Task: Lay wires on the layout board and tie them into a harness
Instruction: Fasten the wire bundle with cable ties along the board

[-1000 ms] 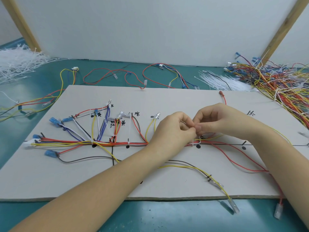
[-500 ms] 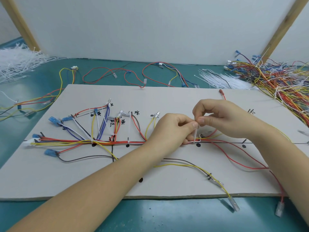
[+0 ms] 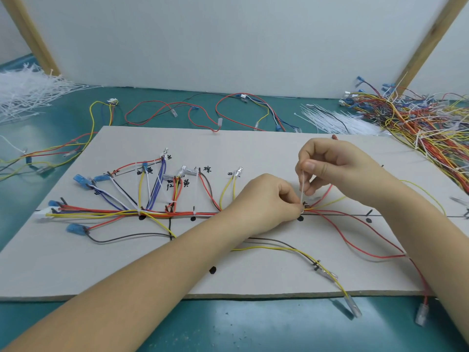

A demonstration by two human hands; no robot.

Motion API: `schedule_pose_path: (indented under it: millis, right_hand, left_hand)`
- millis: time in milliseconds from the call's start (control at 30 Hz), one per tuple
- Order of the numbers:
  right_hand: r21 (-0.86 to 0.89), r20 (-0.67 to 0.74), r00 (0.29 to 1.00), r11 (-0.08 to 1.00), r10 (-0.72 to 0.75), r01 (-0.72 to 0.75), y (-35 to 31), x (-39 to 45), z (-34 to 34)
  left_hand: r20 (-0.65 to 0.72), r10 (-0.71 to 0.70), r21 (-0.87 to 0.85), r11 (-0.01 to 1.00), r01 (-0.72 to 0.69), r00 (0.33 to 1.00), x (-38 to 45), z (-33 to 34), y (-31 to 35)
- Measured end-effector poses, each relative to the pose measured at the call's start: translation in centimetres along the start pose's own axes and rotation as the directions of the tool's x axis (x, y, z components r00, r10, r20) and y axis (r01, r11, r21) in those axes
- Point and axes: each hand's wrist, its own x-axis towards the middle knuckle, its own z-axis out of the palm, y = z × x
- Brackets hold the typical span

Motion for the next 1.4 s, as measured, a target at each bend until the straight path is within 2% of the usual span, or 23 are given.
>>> schedule_pose_path:
  millis: [233,533,633,767,833,900,967,1033,1100,1167,1300,1400]
  right_hand:
    - [0.047,-0.073,0.997,0.999,0.027,-0.024,-0.1,0.5,0.4]
    - [0.084,-0.066,0.994,0.993,0.091,-0.085,0.0,0.9,0.6]
    - [0.040,-0.034,0.987,0.987,0.156,-0.154,-0.2,1.4,-0.2]
    - [-0.037,-0.049,0.941,0.940,0.336,-0.338,1.2,1.8,-1.5]
    - [-0.061,-0.080,0.915,0.914,0.397,-0.402,1.9,2.0,-2.4]
    - [-0.111,-0.158,0.907,0.906,0.391,-0.409,2.2,2.7,-3.9]
    - [-0.196,-0.272,0.893,0.888,0.358,-0.415,2.4,4.1,-5.8]
    - [-0.321,-0.392,0.870,0.841,0.301,-0.435,3.1,6.4,-7.5]
    - [-0.492,-0.491,0.846,0.734,0.210,-0.468,4.0,8.9,-8.7]
    - [-0.625,-0.527,0.835,0.593,0.158,-0.507,5.1,11.0,-9.2]
    - [-0.733,-0.531,0.821,0.374,0.208,-0.569,7.6,13.7,-9.3]
    - [-0.742,-0.558,0.803,0.309,0.209,-0.595,8.6,14.5,-9.1]
  left_hand:
    - [-0.012,0.103,0.233,0.968,-0.097,0.995,-0.1,0.1,0.5]
    - [-0.041,0.215,0.386,0.904,-0.183,0.976,-0.8,0.6,0.4]
    - [0.018,0.205,0.454,0.870,-0.191,0.979,-1.0,0.2,0.6]
    - [0.137,0.139,0.394,0.901,-0.182,0.981,-1.5,-1.6,1.4]
    - [0.110,0.218,0.377,0.893,-0.244,0.970,-2.9,-2.4,1.2]
    - [0.079,0.371,0.382,0.846,-0.371,0.925,-4.8,-3.0,0.6]
    - [0.174,0.417,0.417,0.789,-0.450,0.892,-6.4,-3.5,-0.3]
    - [0.276,0.395,0.477,0.735,-0.482,0.876,-7.1,-3.3,-1.3]
    - [0.260,0.410,0.512,0.709,-0.485,0.874,-7.1,-2.8,-1.9]
    - [0.222,0.399,0.520,0.724,-0.454,0.890,-6.9,-2.6,-1.8]
    - [0.179,0.455,0.560,0.682,-0.470,0.872,-7.0,-2.8,-2.2]
    - [0.165,0.431,0.652,0.627,-0.426,0.887,-7.3,-2.5,-2.3]
